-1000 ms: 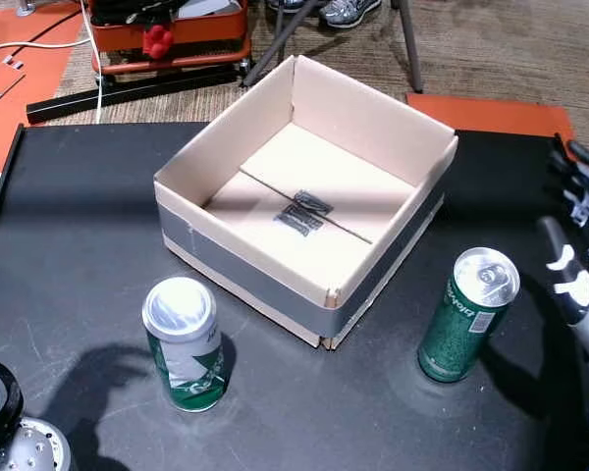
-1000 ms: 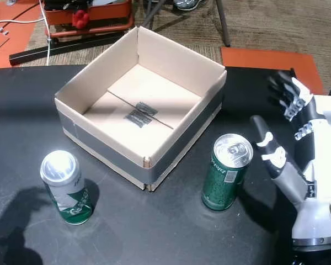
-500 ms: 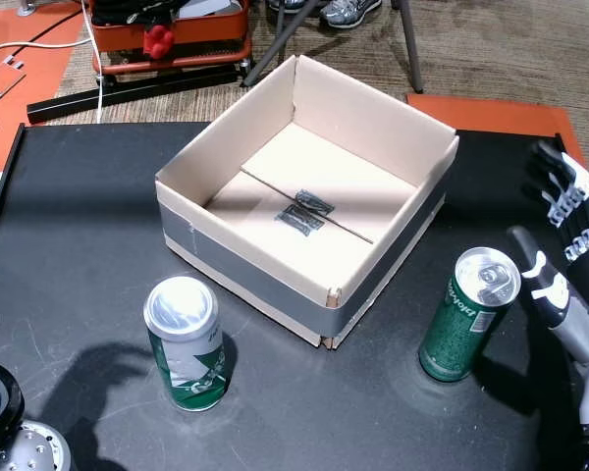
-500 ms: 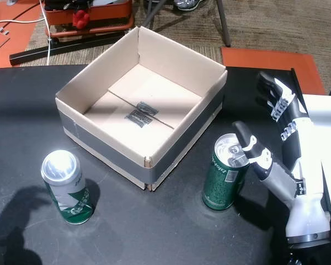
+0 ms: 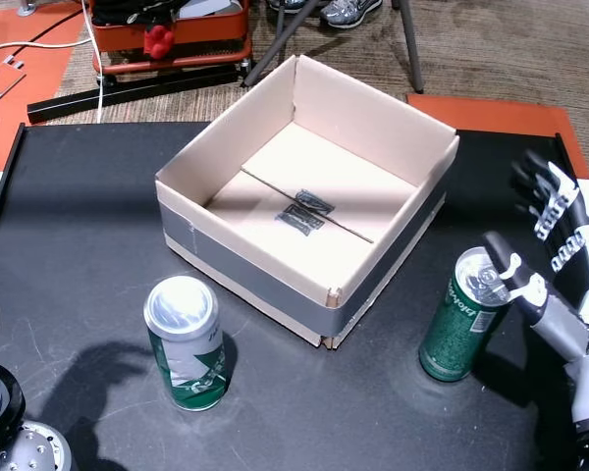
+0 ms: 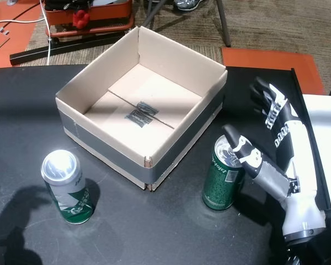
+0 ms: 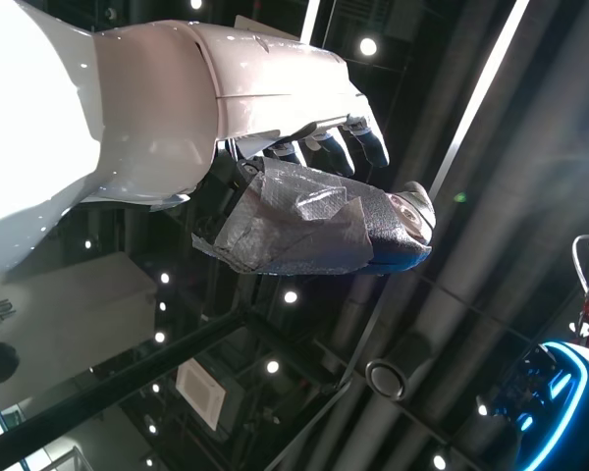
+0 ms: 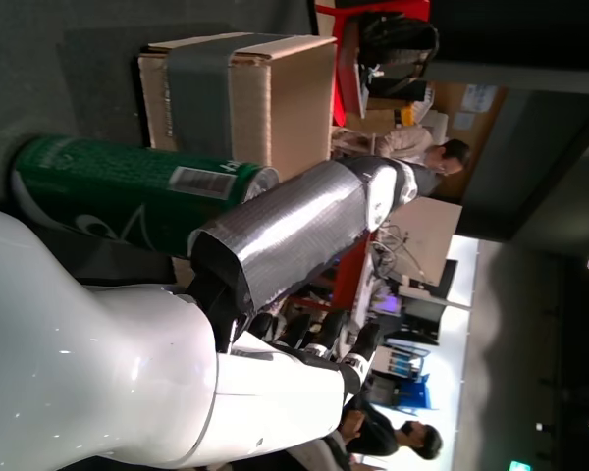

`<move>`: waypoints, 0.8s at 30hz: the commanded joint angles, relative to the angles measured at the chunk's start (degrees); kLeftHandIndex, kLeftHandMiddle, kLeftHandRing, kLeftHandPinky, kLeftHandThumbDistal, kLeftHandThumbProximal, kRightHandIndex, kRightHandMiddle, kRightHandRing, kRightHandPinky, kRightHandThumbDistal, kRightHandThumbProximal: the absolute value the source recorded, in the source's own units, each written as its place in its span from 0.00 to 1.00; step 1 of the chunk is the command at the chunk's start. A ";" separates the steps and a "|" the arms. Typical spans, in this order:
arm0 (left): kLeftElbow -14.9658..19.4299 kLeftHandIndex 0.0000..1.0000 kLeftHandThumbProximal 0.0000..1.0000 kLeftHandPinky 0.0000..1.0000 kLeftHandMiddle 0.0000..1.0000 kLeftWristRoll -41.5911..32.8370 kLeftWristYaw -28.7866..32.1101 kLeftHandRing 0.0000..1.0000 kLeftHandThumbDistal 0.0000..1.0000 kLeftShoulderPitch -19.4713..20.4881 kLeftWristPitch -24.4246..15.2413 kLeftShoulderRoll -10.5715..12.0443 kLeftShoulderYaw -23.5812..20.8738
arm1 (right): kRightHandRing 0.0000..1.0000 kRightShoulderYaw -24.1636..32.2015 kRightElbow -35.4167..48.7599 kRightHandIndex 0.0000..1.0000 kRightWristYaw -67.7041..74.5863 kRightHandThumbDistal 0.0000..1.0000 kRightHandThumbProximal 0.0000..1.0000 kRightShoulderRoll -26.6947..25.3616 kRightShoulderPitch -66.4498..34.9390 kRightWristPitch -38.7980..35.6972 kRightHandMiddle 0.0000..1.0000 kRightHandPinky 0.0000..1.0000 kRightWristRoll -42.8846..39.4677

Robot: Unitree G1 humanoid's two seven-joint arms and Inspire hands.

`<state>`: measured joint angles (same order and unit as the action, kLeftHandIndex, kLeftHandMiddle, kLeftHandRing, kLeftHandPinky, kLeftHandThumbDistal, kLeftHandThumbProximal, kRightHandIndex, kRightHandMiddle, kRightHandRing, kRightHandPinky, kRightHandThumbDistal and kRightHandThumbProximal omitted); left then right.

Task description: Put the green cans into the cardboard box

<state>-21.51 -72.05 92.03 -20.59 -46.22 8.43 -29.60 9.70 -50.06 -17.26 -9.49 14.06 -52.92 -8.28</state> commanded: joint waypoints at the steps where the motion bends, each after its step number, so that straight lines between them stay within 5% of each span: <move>1: -0.18 0.70 0.71 0.87 0.74 -0.04 0.46 0.85 0.28 -0.38 -0.17 5.08 -1.18 | 0.83 0.39 -0.76 0.82 -0.46 0.95 0.35 0.17 0.84 -0.31 0.83 0.87 -0.75; 24: -0.02 0.69 0.73 0.87 0.73 0.46 0.46 0.85 0.27 -0.33 -1.67 5.62 -1.22 | 0.84 0.41 -7.16 0.83 -2.58 0.96 0.33 -0.24 3.47 4.24 0.85 0.89 -0.39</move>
<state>-21.53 -72.04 92.04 -20.64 -47.14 8.43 -29.69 10.02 -56.89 -19.62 -9.46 17.20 -49.25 -8.86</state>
